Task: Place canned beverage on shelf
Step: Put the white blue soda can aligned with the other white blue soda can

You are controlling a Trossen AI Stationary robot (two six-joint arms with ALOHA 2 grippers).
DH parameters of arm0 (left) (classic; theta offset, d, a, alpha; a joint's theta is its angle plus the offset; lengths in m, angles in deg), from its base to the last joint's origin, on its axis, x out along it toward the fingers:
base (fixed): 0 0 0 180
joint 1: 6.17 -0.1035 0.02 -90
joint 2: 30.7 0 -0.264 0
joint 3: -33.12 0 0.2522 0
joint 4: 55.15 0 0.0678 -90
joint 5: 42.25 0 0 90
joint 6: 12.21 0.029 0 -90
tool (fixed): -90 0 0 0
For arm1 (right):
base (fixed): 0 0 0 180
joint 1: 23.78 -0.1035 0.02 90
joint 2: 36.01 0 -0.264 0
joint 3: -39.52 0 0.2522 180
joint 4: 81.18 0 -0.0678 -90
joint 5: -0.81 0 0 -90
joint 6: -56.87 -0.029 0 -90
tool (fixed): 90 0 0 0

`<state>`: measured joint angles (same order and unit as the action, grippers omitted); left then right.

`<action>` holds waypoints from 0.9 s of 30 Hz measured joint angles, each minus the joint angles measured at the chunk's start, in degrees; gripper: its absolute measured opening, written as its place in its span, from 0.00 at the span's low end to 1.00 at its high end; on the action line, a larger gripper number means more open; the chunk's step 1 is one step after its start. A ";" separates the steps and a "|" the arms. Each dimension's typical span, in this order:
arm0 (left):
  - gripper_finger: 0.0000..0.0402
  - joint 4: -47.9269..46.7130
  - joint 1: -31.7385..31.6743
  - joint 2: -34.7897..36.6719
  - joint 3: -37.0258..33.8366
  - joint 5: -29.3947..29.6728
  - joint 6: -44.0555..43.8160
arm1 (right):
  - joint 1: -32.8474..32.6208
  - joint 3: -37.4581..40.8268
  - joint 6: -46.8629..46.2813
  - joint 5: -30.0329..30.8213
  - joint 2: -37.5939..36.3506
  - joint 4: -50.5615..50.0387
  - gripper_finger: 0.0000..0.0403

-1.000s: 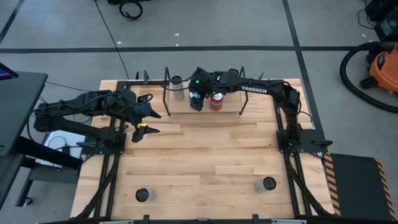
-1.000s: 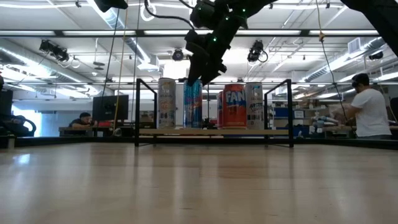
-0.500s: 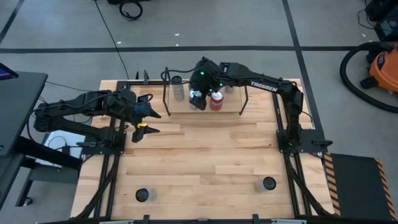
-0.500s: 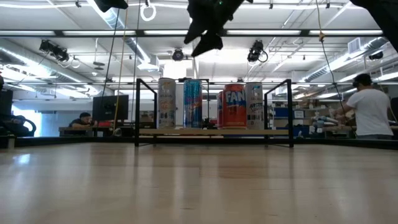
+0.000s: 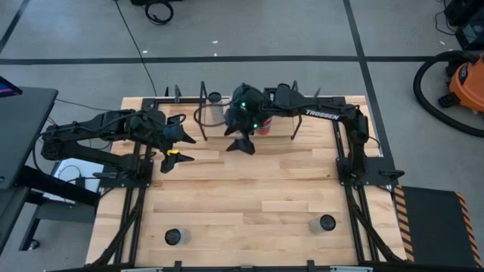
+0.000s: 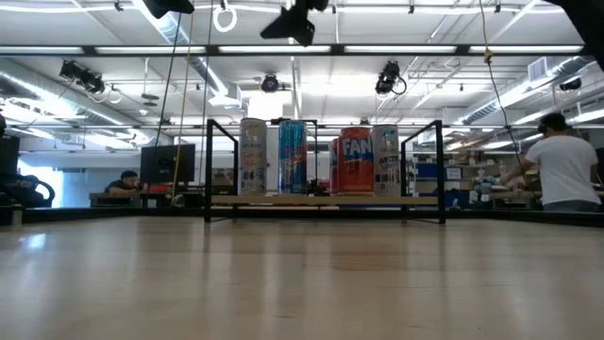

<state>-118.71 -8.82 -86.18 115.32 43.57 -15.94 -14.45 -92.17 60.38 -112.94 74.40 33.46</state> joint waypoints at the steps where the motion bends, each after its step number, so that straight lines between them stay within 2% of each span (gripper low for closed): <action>1: 0.74 0.00 0.02 0.00 0.00 0.00 0.00 | -0.69 0.00 0.08 0.57 0.00 0.90 0.80; 11: 0.74 0.00 0.02 0.00 0.00 0.00 -0.07 | -5.72 0.07 0.25 -1.68 0.00 7.52 0.80; 16: 0.74 0.01 0.00 0.00 0.00 0.00 -0.09 | -8.73 1.36 7.28 -1.00 0.00 7.86 0.80; 24: 0.74 0.02 0.00 -0.01 0.00 0.00 -0.13 | -13.61 2.69 11.63 8.66 0.07 9.63 0.85; 27: 0.74 0.02 0.00 -0.02 0.00 0.00 -0.44 | -14.93 2.69 13.07 9.32 0.09 9.58 0.89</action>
<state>-118.69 -8.83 -86.20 115.32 43.57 -16.38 -29.37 -89.48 73.45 -103.62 74.48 43.04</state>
